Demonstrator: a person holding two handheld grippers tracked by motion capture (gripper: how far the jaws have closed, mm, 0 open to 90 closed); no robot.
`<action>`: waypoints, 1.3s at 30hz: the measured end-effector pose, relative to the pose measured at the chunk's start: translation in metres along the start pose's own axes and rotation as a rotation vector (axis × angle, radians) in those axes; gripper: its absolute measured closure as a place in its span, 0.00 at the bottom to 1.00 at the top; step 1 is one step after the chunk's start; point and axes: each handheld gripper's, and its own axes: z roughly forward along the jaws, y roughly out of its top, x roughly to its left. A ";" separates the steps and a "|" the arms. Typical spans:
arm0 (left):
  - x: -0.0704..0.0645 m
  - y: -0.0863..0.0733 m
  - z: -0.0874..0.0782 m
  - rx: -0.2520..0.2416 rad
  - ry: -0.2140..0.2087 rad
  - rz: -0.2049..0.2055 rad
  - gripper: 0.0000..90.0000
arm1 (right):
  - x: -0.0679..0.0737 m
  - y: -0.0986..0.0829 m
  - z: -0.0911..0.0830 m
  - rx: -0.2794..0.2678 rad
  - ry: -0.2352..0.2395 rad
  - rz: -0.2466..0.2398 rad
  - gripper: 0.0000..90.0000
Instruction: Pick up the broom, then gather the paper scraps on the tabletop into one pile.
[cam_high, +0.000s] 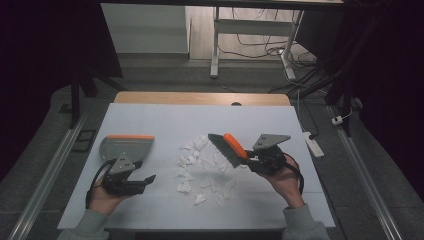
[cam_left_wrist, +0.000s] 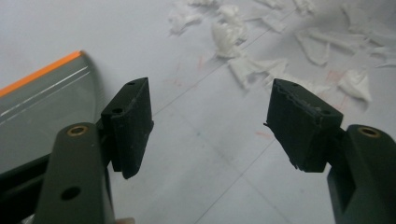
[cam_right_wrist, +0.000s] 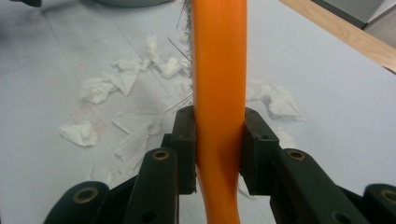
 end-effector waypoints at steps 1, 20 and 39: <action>0.002 -0.001 0.000 -0.001 0.000 -0.010 0.36 | -0.001 -0.001 0.000 0.001 -0.004 0.007 0.78; 0.005 0.001 0.004 -0.001 0.008 -0.014 0.33 | -0.026 -0.005 -0.019 0.027 -0.168 0.117 0.78; 0.005 0.001 0.005 -0.001 -0.005 -0.016 0.33 | -0.092 0.026 0.039 0.403 -0.245 0.197 0.78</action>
